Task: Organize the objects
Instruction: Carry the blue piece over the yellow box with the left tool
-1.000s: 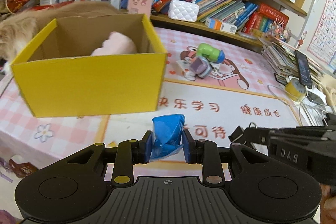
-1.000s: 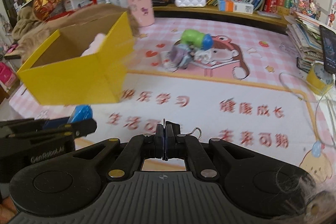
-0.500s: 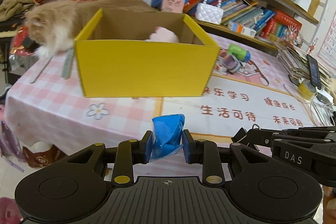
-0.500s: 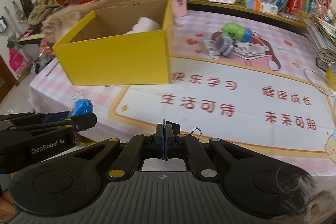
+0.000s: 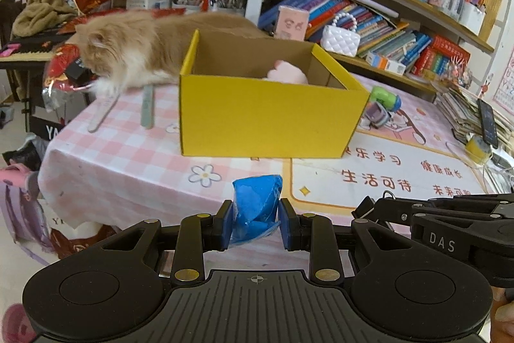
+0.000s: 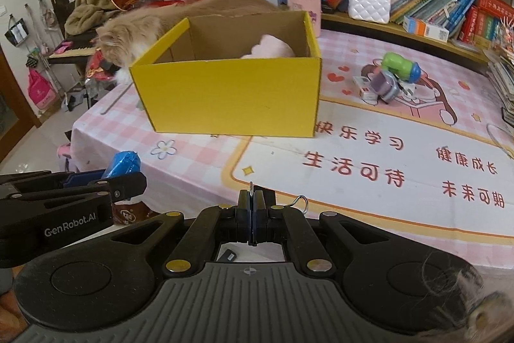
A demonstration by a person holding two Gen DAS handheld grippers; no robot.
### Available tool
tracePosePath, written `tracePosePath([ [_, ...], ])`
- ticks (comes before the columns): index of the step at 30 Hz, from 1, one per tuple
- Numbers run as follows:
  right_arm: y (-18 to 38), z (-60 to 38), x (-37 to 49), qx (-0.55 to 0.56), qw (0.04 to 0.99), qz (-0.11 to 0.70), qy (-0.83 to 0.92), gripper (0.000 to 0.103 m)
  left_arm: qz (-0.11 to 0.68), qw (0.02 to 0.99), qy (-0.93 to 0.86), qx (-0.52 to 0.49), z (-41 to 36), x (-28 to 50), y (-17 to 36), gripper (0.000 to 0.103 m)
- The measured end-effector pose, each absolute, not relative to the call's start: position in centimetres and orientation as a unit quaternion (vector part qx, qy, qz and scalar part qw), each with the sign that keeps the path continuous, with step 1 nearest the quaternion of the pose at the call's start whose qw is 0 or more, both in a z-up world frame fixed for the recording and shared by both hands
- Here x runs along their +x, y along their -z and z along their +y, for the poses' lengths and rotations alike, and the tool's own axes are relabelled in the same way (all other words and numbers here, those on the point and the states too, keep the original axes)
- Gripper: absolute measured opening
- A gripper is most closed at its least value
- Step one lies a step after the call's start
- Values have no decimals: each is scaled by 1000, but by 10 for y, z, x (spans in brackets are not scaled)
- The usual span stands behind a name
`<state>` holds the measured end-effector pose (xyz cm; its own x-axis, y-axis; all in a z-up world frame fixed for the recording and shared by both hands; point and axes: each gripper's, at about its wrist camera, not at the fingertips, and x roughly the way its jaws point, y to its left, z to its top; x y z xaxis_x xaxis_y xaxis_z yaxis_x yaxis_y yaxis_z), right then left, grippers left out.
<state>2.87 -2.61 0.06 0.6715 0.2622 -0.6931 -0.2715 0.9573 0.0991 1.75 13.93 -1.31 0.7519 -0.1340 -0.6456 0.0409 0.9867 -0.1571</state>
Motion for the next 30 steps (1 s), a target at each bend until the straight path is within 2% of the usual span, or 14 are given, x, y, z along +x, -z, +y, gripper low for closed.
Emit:
tracePosePath([
  [12,-16,-5,32,-12,924,355,-144,2,307,948,55,-64,160,21,-10,27],
  [30,-52,-4,95,-25,942,299,-148,2,247,965,40,-75,162,87,-43,27],
])
